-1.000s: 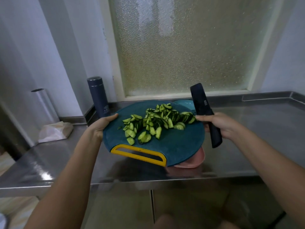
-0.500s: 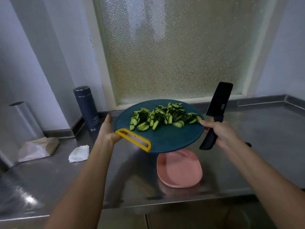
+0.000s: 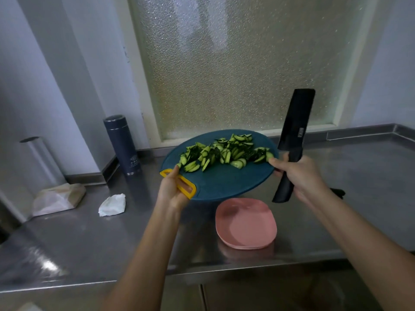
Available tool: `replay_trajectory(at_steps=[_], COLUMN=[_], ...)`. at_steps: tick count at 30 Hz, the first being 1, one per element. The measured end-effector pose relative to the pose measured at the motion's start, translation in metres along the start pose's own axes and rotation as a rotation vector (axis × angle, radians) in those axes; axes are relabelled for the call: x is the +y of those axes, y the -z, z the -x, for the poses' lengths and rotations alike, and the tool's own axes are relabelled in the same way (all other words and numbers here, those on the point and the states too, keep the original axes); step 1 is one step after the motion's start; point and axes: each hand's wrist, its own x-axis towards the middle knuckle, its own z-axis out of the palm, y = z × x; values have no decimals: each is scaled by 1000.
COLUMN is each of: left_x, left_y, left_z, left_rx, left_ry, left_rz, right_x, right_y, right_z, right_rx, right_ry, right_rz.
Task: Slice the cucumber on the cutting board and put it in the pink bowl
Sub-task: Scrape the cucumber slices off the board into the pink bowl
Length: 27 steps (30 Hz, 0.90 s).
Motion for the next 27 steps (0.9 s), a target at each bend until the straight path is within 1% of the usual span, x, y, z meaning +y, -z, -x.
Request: replay_trajectory(at_steps=[3, 6, 9, 11, 12, 14, 16, 19, 22, 27], left_x=[-2, 0, 4, 7, 9, 12, 14, 17, 19, 13], left_y=[2, 2, -3, -2, -1, 3, 7, 12, 19, 28], left_z=[-3, 0, 6, 4, 3, 0, -2, -7, -10, -9], left_rx=[71, 71, 50, 42, 37, 36, 30, 32, 21, 28], left_ry=[-50, -57, -52, -58, -59, -60, -68, -88, -94, -89], left_rz=[-61, -111, -155, -148, -139, -143, -159, -170, -181, -224], right_x=[-3, -3, -7, -14, -18, -30, -40, -39, -30, -20], right_y=[3, 9, 11, 16, 20, 34, 48, 62, 67, 68], right_z=[6, 9, 11, 12, 12, 11, 11, 9, 13, 34], right_rx=[-74, -159, -208, -172, -134, -71, -65, -94, -94, -133], right_ry=[68, 106, 64, 48, 64, 143, 245, 348, 396, 444], right_rz=[112, 204, 206, 282, 396, 740, 1057, 1355, 1576, 1686])
